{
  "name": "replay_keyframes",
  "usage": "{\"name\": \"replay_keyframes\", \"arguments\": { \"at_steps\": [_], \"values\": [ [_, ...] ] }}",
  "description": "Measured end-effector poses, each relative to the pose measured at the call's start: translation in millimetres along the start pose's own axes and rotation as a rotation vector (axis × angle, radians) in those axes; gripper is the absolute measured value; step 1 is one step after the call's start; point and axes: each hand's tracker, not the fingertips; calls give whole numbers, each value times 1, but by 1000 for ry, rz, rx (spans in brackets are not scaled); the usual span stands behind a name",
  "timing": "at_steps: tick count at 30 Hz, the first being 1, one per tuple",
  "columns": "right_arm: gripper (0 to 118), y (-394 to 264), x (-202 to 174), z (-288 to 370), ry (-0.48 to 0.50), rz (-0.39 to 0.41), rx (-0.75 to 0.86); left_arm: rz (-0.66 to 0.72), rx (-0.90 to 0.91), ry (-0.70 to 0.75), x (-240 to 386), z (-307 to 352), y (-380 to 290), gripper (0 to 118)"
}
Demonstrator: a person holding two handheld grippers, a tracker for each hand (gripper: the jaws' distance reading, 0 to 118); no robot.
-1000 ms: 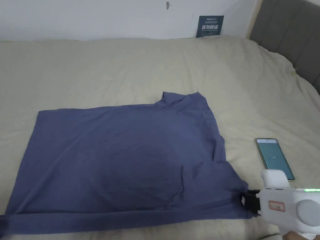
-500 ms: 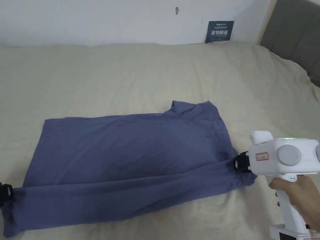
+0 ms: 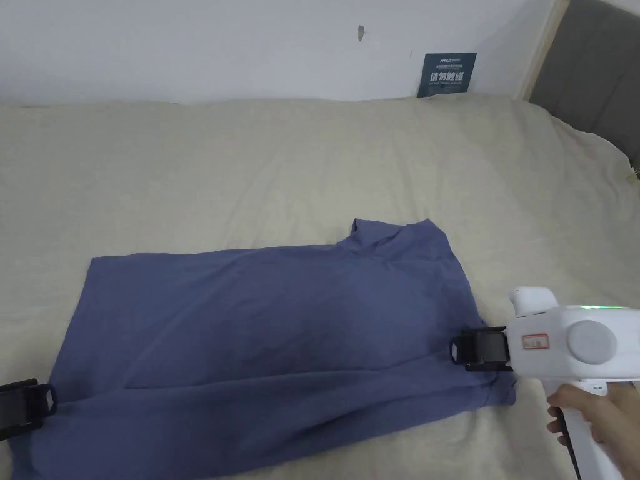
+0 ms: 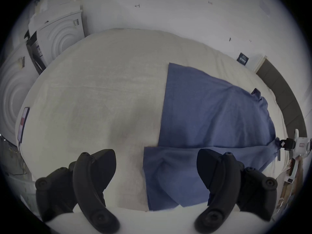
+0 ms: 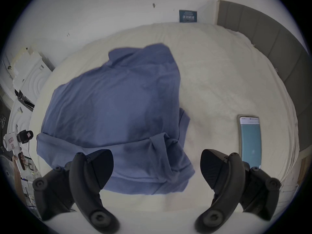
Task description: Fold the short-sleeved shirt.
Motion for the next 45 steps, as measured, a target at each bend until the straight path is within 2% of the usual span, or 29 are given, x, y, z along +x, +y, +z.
{"name": "replay_keyframes", "arguments": {
  "at_steps": [3, 5, 6, 7, 8, 10, 11, 12, 13, 14, 15, 16, 18, 21, 24, 26, 27, 28, 30, 31, 34, 42, 45],
  "values": [
    [110, -15, 0, 35, 32, -11, 68, -38, 62, -7, 4, 34, -11, 98],
    [109, -28, -2, 58, 89, -17, 99, -61, 94, -14, 8, 57, -24, 73],
    [108, -36, -4, 68, 121, -16, 113, -77, 109, -22, 10, 69, -32, 57],
    [96, -45, -9, 76, 149, -10, 126, -83, 127, -15, 12, 77, -39, 37],
    [96, -56, -14, 84, 142, 1, 125, -89, 135, -7, 15, 84, -48, 33],
    [82, -74, -27, 95, 129, 51, 148, -95, 131, -16, 19, 94, -67, 26],
    [54, -83, -36, 98, 93, 71, 164, -99, 115, -30, 19, 95, -76, 17],
    [33, -92, -42, 99, 77, 73, 168, -90, 107, -37, 22, 97, -86, 6],
    [30, -99, -45, 101, 85, 66, 162, -84, 106, -39, 23, 97, -97, 0],
    [28, -105, -46, 101, 162, 70, 138, -79, 100, -46, 25, 97, -107, 0],
    [17, -113, -51, 102, 189, 66, 141, -77, 87, -41, 27, 95, -114, 0],
    [9, -117, -53, 98, 149, 64, 152, -89, 76, -44, 28, 93, -121, 0],
    [6, -125, -59, 96, 133, 100, 143, -75, 42, -63, 28, 89, -134, 0],
    [6, -130, -63, 90, 169, 65, 117, -28, 5, -95, 19, 75, -142, 0],
    [6, -132, -67, 87, 153, 76, 103, -12, -4, -92, 14, 68, -140, 0],
    [6, -131, -66, 82, 160, 68, 85, 14, -14, -18, 13, 60, -133, 0],
    [6, -132, -66, 80, 157, 64, 84, -5, -14, -29, 12, 56, -130, 5],
    [6, -132, -67, 78, 159, 62, 72, -14, -15, -9, 10, 50, -126, 33],
    [6, -133, -68, 75, 157, 58, 65, -30, -3, 22, 8, 39, -118, 99],
    [6, -133, -68, 73, 163, 55, 56, -45, -23, 20, 11, 35, -112, 118],
    [6, -135, -73, 70, 160, 60, 35, -51, -13, -11, 12, 26, -101, 108],
    [6, -133, -75, 60, 146, 48, 2, -7, -69, 11, 9, -25, -78, 107],
    [6, -132, -73, 59, 146, 45, -4, -47, -57, 52, 16, -30, -88, 98]
  ]
}}
